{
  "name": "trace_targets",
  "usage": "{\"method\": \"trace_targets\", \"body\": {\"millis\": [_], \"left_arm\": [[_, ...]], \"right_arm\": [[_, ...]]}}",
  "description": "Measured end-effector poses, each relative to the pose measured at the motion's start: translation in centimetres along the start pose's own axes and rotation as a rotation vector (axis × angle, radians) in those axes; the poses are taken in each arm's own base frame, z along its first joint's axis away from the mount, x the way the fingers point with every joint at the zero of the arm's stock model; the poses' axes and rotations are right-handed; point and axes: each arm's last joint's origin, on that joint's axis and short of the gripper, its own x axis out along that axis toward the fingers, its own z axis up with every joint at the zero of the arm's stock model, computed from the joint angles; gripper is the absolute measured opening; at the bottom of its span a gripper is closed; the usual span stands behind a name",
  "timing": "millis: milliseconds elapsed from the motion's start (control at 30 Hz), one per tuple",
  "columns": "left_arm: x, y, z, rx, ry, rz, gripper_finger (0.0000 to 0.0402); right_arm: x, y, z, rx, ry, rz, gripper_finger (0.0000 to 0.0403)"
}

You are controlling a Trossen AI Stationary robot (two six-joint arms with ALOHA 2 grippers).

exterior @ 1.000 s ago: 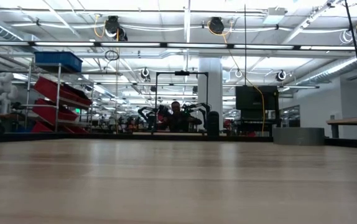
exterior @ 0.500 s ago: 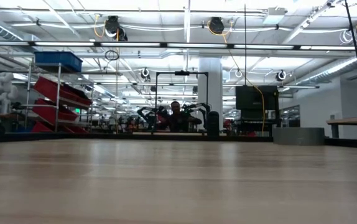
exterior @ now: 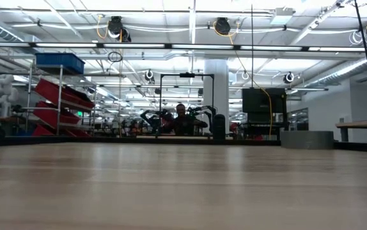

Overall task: Coil cords
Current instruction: Coil the black wire onto the spool

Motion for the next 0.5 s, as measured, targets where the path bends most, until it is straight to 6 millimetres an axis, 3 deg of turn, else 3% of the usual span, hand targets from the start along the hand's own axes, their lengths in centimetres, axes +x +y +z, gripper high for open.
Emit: {"method": "trace_targets", "body": {"millis": [500], "left_arm": [[2.9,0.5,-1.1,0.062,-0.022,0.028,0.0139]], "right_arm": [[0.0,0.0,0.0,0.0,0.0,0.004,0.0]]}}
